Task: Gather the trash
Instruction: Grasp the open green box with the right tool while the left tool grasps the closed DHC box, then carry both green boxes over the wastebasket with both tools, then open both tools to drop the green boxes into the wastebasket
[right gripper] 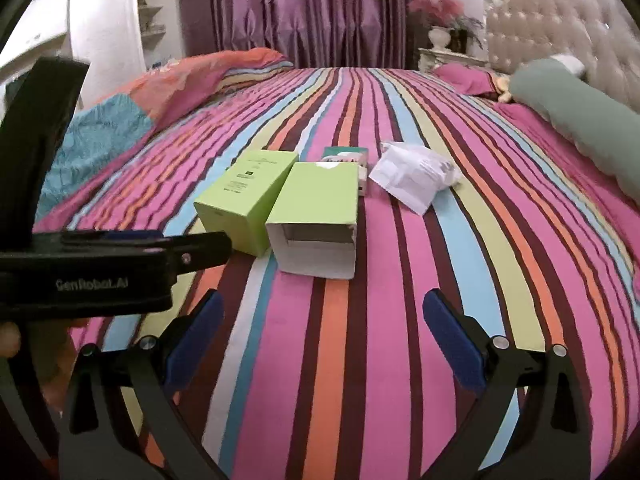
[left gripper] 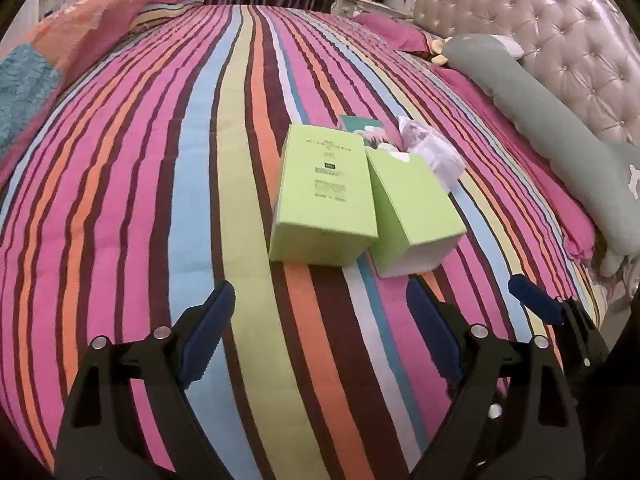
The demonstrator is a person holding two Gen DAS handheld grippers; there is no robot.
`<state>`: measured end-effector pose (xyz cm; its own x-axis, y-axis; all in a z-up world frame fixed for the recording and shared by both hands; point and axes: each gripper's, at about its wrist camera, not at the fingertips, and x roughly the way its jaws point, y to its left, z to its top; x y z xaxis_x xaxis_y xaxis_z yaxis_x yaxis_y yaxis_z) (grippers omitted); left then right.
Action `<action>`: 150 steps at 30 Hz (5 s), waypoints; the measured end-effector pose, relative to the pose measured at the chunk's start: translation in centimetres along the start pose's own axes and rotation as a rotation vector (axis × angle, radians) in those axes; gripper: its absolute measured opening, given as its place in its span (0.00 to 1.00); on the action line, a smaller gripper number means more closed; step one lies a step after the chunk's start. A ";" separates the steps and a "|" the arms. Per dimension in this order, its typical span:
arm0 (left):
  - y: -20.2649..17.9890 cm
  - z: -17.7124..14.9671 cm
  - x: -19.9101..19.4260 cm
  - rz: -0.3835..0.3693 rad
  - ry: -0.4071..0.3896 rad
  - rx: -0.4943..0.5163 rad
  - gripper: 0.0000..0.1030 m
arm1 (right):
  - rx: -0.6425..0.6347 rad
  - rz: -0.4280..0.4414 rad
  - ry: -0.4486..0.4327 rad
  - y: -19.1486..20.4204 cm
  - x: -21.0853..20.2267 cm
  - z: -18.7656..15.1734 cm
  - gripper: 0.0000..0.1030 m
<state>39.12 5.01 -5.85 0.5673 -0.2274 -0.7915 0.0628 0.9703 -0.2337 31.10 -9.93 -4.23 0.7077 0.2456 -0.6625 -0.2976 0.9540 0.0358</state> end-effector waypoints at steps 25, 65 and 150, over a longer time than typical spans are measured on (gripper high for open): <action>0.9 5.8 5.2 0.020 0.089 -0.017 0.83 | 0.006 -0.041 0.066 -0.8 5.9 3.7 0.92; -0.5 -9.1 -7.6 0.039 0.013 -0.089 0.59 | 0.304 0.140 0.114 -4.6 -6.7 -4.1 0.53; -0.6 -40.3 0.5 0.127 0.851 -0.345 0.82 | 0.715 0.054 1.040 -1.9 -2.0 -33.7 0.92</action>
<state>6.24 0.98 -28.89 -0.2489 -0.2381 -0.9388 -0.2842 0.9446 -0.1642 8.65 -18.06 -28.17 -0.2283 0.3466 -0.9098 0.3321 0.9062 0.2619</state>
